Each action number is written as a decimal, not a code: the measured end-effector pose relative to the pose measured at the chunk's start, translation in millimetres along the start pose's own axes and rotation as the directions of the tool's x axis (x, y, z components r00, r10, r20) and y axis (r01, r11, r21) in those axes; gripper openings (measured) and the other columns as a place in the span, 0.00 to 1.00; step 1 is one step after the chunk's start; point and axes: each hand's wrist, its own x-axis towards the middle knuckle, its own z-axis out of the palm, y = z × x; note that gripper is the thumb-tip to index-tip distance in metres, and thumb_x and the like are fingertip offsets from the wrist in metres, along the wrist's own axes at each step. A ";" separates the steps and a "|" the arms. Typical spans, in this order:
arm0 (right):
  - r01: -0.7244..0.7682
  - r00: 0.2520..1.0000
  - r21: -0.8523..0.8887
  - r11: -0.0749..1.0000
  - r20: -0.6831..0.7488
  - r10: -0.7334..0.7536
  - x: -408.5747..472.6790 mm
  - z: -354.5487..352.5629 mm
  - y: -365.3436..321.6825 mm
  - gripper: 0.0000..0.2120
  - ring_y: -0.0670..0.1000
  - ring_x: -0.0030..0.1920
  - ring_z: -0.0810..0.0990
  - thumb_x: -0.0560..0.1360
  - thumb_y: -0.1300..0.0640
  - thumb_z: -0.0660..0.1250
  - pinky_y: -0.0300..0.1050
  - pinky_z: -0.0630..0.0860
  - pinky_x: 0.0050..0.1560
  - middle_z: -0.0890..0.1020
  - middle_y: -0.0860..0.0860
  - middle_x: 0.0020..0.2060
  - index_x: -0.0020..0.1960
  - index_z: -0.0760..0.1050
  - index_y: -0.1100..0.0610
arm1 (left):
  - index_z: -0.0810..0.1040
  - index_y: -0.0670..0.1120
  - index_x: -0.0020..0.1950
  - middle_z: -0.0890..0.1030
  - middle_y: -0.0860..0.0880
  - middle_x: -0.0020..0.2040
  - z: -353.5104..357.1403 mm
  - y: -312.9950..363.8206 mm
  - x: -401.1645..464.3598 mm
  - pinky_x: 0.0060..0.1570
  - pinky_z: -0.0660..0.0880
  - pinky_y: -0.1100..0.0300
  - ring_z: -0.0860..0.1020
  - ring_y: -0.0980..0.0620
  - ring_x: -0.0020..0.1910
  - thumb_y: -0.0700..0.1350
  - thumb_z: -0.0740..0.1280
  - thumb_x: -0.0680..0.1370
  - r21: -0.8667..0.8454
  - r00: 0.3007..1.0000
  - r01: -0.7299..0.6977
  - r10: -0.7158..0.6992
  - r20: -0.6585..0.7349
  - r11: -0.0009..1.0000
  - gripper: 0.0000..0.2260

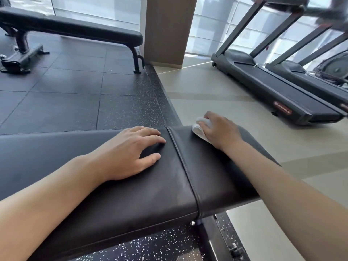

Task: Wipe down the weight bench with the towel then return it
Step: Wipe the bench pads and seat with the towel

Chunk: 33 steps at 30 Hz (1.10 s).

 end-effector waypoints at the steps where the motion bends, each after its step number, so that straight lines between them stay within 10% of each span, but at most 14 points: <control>1: 0.019 1.000 0.000 1.000 0.000 -0.019 -3.0 0.5 -13.4 0.13 0.60 0.51 0.81 0.81 0.42 0.60 0.51 0.70 0.45 0.82 0.51 0.47 0.53 0.74 0.52 | 0.73 0.62 0.74 0.71 0.62 0.74 -0.4 -1.6 0.4 0.77 0.61 0.57 0.67 0.59 0.75 0.66 0.57 0.79 -0.004 1.000 0.009 -0.009 0.000 1.000 0.24; 8: 0.399 0.899 0.219 0.890 0.098 -0.427 -140.8 -25.6 -51.8 0.12 0.44 0.48 0.75 0.78 0.39 0.61 0.46 0.69 0.47 0.77 0.41 0.47 0.54 0.73 0.46 | 0.71 0.63 0.75 0.69 0.63 0.76 3.0 -6.5 -1.4 0.78 0.59 0.58 0.63 0.62 0.77 0.68 0.54 0.79 -0.010 0.999 0.036 -0.036 -0.006 0.999 0.26; 15: -0.153 0.988 0.032 0.988 -0.003 0.154 -48.1 -37.8 94.7 0.10 0.59 0.49 0.78 0.80 0.43 0.65 0.49 0.67 0.45 0.84 0.52 0.51 0.55 0.76 0.48 | 0.72 0.62 0.73 0.70 0.64 0.75 2.3 -4.5 -0.7 0.77 0.59 0.60 0.64 0.61 0.76 0.67 0.54 0.78 -0.021 0.999 0.035 -0.035 -0.018 0.999 0.26; 20: -0.206 0.975 0.005 0.979 -0.081 0.206 -10.4 -13.5 68.1 0.13 0.58 0.45 0.75 0.80 0.42 0.60 0.49 0.66 0.45 0.81 0.54 0.45 0.50 0.74 0.51 | 0.74 0.62 0.71 0.72 0.64 0.72 0.0 -0.1 1.5 0.75 0.64 0.55 0.67 0.59 0.73 0.65 0.55 0.78 -0.006 0.999 0.040 -0.040 -0.023 0.999 0.23; 33: 0.327 0.944 0.114 0.938 -0.007 -0.329 -17.3 21.9 -118.8 0.11 0.59 0.52 0.81 0.81 0.42 0.62 0.48 0.65 0.44 0.84 0.51 0.48 0.53 0.75 0.49 | 0.71 0.60 0.76 0.68 0.60 0.77 -32.4 -22.0 -80.9 0.77 0.54 0.66 0.63 0.59 0.77 0.60 0.59 0.82 0.046 0.985 0.172 -0.171 -0.027 0.984 0.22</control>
